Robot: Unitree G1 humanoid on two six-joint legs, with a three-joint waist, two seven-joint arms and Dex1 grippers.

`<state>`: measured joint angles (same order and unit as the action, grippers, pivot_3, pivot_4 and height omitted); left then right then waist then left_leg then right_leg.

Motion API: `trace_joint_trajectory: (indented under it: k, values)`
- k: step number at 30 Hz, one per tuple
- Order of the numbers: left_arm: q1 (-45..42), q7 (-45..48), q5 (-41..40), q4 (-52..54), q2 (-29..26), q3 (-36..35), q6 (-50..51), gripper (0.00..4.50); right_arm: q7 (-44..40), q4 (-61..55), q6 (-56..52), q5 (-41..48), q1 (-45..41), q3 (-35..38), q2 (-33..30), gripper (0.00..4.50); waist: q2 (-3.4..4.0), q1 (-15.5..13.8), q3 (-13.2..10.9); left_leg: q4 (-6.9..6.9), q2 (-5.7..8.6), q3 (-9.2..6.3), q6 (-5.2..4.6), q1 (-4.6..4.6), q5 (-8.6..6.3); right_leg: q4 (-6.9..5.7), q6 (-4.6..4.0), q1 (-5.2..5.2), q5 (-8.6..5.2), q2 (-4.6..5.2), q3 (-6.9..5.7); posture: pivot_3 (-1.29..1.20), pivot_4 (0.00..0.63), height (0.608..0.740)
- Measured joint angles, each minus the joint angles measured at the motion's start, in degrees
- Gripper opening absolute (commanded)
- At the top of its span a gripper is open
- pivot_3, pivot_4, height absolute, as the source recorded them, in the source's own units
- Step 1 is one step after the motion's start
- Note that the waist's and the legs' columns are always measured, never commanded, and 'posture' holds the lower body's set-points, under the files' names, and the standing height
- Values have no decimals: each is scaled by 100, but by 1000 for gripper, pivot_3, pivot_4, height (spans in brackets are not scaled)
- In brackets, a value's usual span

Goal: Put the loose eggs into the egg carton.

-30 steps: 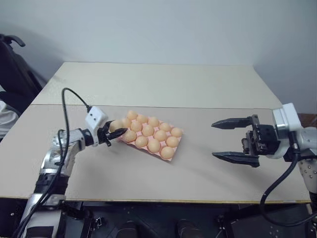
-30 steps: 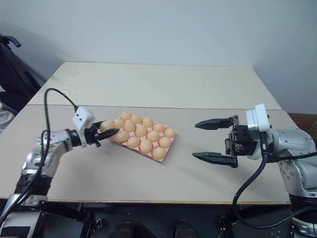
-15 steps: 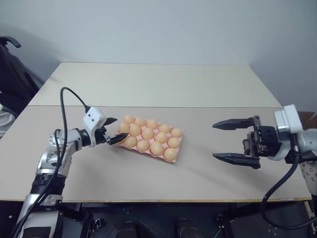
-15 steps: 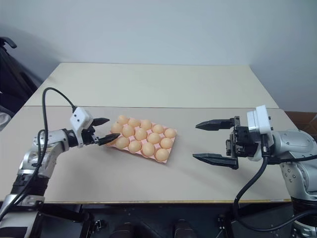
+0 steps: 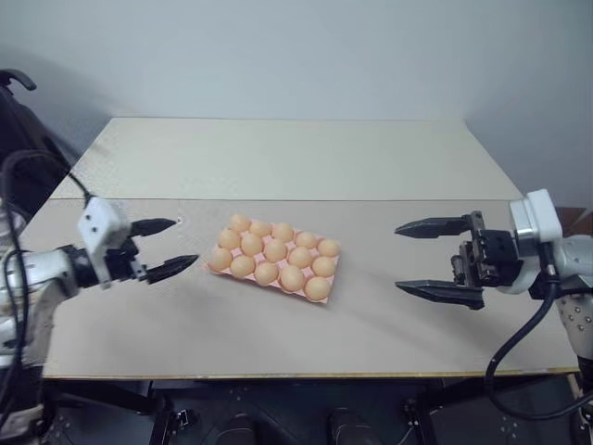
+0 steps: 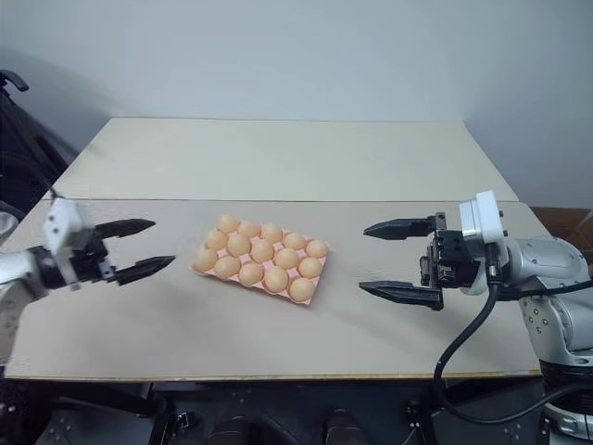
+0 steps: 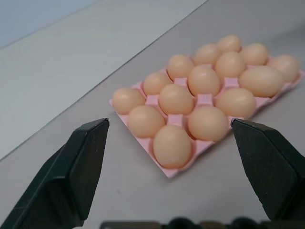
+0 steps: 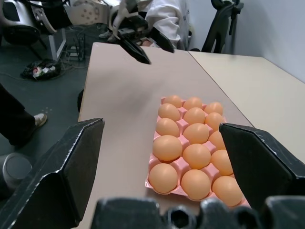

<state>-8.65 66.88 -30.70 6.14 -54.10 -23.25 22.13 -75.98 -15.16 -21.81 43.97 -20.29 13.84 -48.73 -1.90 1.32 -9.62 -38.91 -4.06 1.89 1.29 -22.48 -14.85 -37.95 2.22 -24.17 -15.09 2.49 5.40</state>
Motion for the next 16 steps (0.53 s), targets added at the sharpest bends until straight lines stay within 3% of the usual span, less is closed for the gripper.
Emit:
trace_joint_trajectory:
  k: [4, 9, 16]
  values:
    - [1129, 611, -550, 639, -254, -1063, 344, 4453, -42, 16, 4, -5, -3, -37, 2, 4500, 1, -9, -1, 3, -2, 3, 0, 0, 0, 3, -1, -3, -1, 0, 0, 0, 150, 740]
    - [2119, 784, -900, 1343, -194, -1982, 712, 4453, -86, 102, 5, -16, -1, -75, 1, 4500, 1, -44, -1, 3, -2, 5, 0, 8, 0, 2, -1, 4, -2, 0, 0, 0, 150, 740]
    - [2423, 623, -1093, 1706, -102, -2262, 918, 4453, -122, 124, 5, -51, 0, -119, 1, 4500, 1, -40, -1, 5, -2, 5, 0, 7, 0, 5, -2, 2, -2, 0, 2, 0, 150, 740]
